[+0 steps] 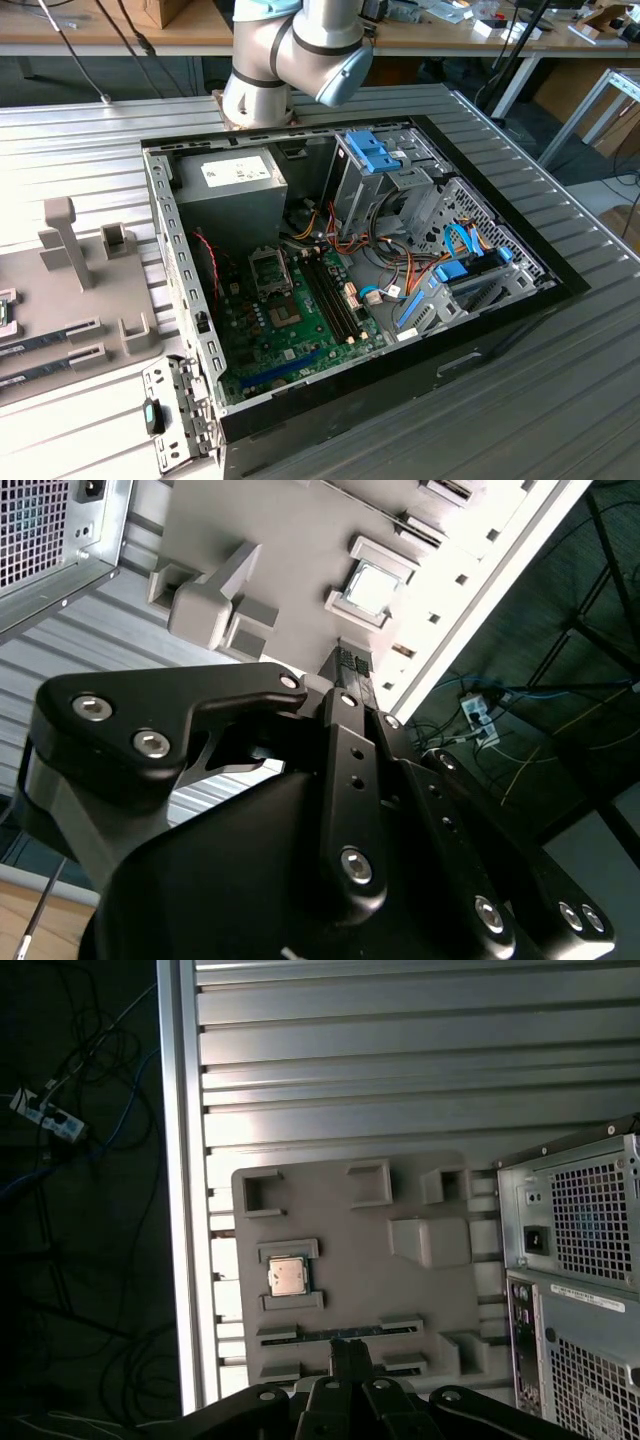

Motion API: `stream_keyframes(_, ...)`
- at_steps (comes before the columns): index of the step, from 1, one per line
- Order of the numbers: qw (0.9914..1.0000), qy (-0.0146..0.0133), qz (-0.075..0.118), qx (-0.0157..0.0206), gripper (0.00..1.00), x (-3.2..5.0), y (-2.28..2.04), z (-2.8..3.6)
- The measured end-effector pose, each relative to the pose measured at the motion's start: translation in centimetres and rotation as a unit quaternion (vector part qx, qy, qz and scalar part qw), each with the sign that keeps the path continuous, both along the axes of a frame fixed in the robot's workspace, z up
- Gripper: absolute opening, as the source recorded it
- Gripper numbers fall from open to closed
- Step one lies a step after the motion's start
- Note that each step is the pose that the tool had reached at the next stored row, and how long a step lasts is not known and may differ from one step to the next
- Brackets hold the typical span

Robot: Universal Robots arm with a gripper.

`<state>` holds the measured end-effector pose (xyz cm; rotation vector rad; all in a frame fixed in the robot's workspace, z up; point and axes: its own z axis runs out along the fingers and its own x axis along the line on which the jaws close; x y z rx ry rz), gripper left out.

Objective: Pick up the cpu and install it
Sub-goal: 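Reach for the cpu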

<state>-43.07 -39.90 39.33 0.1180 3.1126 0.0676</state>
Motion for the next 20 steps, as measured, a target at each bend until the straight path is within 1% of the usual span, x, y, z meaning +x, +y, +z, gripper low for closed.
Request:
stream_keyframes(6, 1.00000, 0.0000, 0.000, 0.0000, 0.11, -0.44, 0.00, 0.00)
stream_keyframes(7, 1.00000, 0.0000, 0.000, 0.0000, 0.11, -0.92, 0.00, 0.00)
stream_keyframes(8, 1.00000, 0.0000, 0.000, 0.0000, 0.11, -1.19, 0.00, 0.00)
stream_keyframes(9, 1.00000, 0.0000, 0.000, 0.0000, 0.11, -1.38, 0.00, -0.23)
stream_keyframes(14, 1.00000, 0.0000, 0.000, 0.0000, 0.11, -1.40, 0.00, -0.56)
stream_keyframes(18, 1.00000, 0.0000, 0.000, 0.0000, 0.11, -1.40, 0.00, -0.58)
stream_keyframes(20, 1.00000, 0.0000, 0.000, 0.0000, 0.11, -1.45, 0.00, -0.84)
